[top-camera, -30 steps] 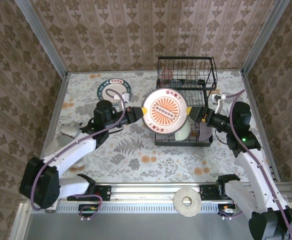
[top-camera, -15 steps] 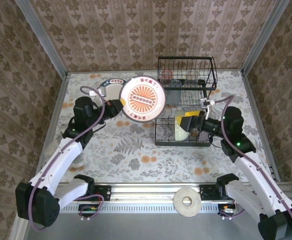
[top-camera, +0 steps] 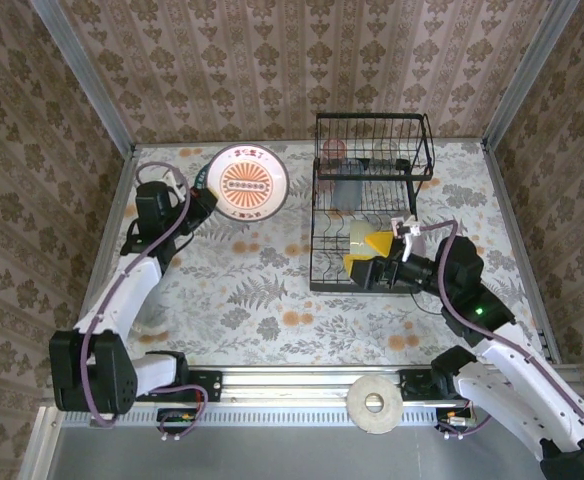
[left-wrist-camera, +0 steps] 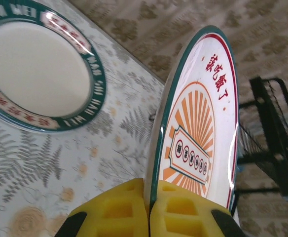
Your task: Unload the mixed dishes from the dish rack
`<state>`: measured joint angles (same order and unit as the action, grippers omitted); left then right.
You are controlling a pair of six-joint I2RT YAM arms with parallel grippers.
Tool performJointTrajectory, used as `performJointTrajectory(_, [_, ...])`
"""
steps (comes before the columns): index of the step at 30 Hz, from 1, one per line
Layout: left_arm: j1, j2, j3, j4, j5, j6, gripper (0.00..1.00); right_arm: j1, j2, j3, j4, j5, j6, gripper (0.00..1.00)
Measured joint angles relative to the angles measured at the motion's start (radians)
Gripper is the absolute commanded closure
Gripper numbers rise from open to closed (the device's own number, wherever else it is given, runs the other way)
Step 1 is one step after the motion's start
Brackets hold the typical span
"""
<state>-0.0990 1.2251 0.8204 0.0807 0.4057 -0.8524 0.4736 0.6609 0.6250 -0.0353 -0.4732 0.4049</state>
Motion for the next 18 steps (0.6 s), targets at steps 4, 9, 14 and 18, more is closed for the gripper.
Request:
performJointTrajectory(4, [0.064,0.077,0.008,0.043,-0.011,-0.016,1.00,0.057,0.016,0.000,-0.026,0.055,-0.036,0.00])
performJointTrajectory(9, [0.118,0.200,0.058,0.072,-0.014,-0.023,1.00,0.105,0.035,0.000,-0.055,0.119,-0.066,0.00])
performJointTrajectory(14, [0.140,0.330,0.131,0.105,-0.003,-0.031,1.00,0.152,0.064,0.000,-0.063,0.179,-0.089,0.00])
performJointTrajectory(18, [0.140,0.434,0.201,0.124,0.007,-0.040,1.00,0.194,0.085,0.000,-0.068,0.205,-0.108,0.00])
